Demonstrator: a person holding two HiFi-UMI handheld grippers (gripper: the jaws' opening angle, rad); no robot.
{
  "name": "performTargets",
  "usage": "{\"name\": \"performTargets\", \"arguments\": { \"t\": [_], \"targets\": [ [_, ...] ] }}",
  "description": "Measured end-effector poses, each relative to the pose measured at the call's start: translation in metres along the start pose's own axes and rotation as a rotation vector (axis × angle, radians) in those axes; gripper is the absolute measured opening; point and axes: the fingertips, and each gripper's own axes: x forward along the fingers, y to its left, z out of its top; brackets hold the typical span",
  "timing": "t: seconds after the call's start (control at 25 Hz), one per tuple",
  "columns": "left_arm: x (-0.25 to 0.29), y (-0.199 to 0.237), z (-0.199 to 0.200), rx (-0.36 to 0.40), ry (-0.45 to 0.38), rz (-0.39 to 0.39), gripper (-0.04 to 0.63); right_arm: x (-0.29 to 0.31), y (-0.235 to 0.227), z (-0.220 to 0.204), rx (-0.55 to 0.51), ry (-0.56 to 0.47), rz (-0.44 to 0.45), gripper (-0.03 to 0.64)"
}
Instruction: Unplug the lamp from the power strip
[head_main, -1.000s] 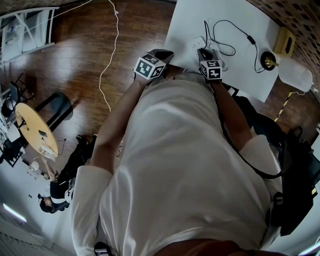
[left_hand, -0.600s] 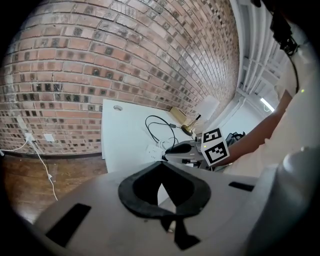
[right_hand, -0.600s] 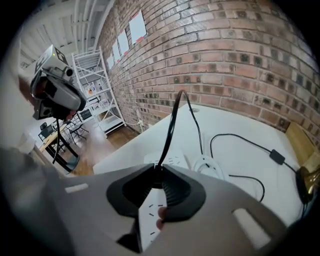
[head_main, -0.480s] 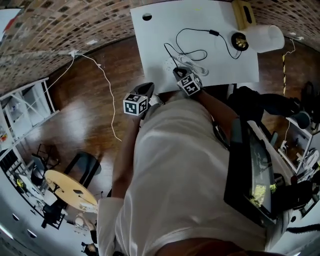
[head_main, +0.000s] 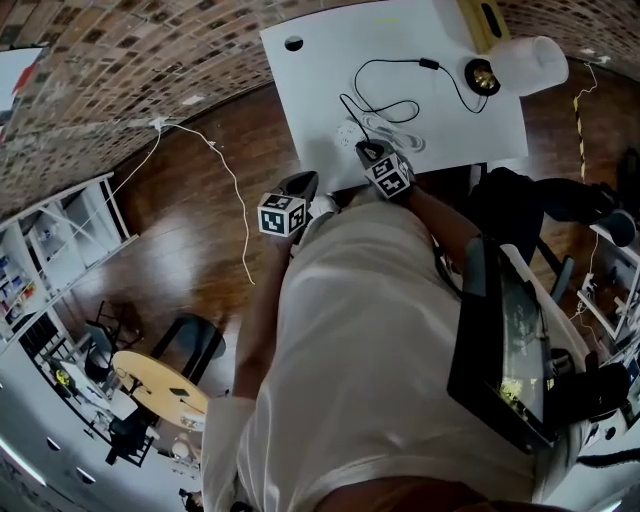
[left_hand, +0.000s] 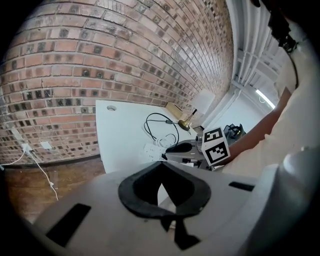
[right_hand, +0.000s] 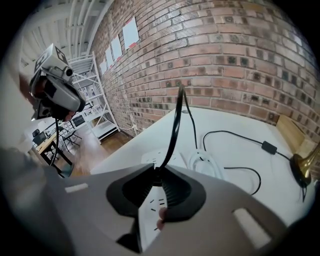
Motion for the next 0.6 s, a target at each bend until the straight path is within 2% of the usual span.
{"name": "performTargets", "arguments": {
  "t": [0.36, 0.6],
  "targets": [
    [0.007, -0.005, 0.007, 0.011, 0.004, -0.003, 0.005, -0.009, -0.009, -0.007, 0.011, 0.020, 0.013, 0.054],
    [0.000, -0.005, -0.002, -0.001, -0.012, 0.001, 0.005, -0.012, -0.005, -0.019, 0.012, 0.070, 0.025, 0.051]
  ]
}}
